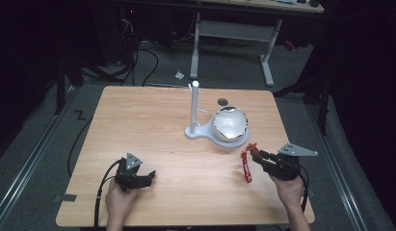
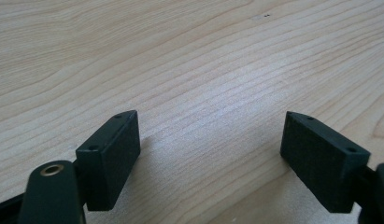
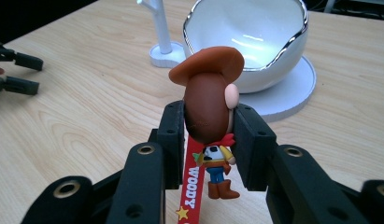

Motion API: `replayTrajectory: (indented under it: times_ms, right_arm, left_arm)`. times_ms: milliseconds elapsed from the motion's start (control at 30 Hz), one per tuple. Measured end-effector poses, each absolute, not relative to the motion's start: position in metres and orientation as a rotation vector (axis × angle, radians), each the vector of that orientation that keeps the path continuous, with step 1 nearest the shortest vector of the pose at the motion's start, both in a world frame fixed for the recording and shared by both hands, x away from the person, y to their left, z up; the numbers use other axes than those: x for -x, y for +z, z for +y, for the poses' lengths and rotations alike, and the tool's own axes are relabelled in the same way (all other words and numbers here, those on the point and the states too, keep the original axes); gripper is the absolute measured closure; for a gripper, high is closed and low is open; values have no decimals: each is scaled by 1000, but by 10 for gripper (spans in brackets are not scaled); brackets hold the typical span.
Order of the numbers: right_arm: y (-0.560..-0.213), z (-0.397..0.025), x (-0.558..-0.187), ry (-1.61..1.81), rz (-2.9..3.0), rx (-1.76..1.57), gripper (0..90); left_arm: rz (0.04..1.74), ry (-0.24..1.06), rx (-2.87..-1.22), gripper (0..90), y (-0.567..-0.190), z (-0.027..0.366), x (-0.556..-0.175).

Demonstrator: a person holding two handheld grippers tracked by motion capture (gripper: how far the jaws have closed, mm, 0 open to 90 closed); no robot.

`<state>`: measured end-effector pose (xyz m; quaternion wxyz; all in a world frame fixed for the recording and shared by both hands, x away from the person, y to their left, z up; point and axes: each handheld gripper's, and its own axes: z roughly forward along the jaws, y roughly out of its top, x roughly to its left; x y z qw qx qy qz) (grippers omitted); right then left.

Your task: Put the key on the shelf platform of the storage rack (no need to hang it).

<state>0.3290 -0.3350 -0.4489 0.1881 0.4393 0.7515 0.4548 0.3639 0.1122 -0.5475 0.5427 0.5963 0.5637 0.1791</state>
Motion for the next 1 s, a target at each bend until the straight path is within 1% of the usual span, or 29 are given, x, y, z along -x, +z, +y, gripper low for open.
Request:
replayTrajectory:
  times_ms: [367, 1000]
  right_arm:
    - [-425, -341, -329, 1338, 2090, -1191, 670]
    - [-389, -339, -345, 1407, 2085, -1156, 669]
  left_arm:
    - [1339, 426, -1419, 202, -547, 112, -364]
    - [1339, 425, -1416, 202, -548, 112, -364]
